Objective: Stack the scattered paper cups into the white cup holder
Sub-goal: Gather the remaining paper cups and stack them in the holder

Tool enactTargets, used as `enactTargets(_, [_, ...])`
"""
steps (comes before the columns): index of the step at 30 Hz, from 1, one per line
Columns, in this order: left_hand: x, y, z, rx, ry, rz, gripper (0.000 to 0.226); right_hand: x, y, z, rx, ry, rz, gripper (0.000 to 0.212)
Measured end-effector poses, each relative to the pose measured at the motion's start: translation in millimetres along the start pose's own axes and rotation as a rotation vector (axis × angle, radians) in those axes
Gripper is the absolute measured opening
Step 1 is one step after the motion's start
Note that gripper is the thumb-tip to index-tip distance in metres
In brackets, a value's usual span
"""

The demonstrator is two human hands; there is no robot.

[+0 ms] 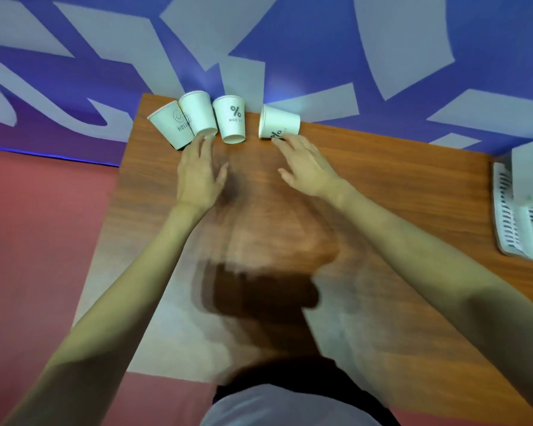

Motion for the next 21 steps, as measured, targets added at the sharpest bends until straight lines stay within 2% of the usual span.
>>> enactTargets(6, [16, -88, -5, 0.026, 0.036, 0.018, 0.057, -4, -59, -11, 0.046, 0.028, 0.020, 0.072])
enactTargets(12, [42, -122, -5, 0.012, 0.037, 0.083, 0.063, 13, -87, -21, 0.044, 0.081, 0.103, 0.076])
enactTargets(17, [55, -121, -5, -0.001, -0.025, 0.126, 0.053, 13, -78, -25, 0.077, 0.104, 0.079, 0.062])
enactTargets(21, [57, -107, -12, -0.024, 0.037, 0.134, 0.039, 7, -53, -35, 0.139, 0.052, 0.052, 0.049])
Point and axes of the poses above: each hand's wrist, its own y-axis away from the middle knuckle, its own x-axis out of the palm, z = x × y, the point moved 8 cm from there along -y, towards the middle knuckle, and after that the axes turned 4 degrees about -z, right-handed, at the moved point
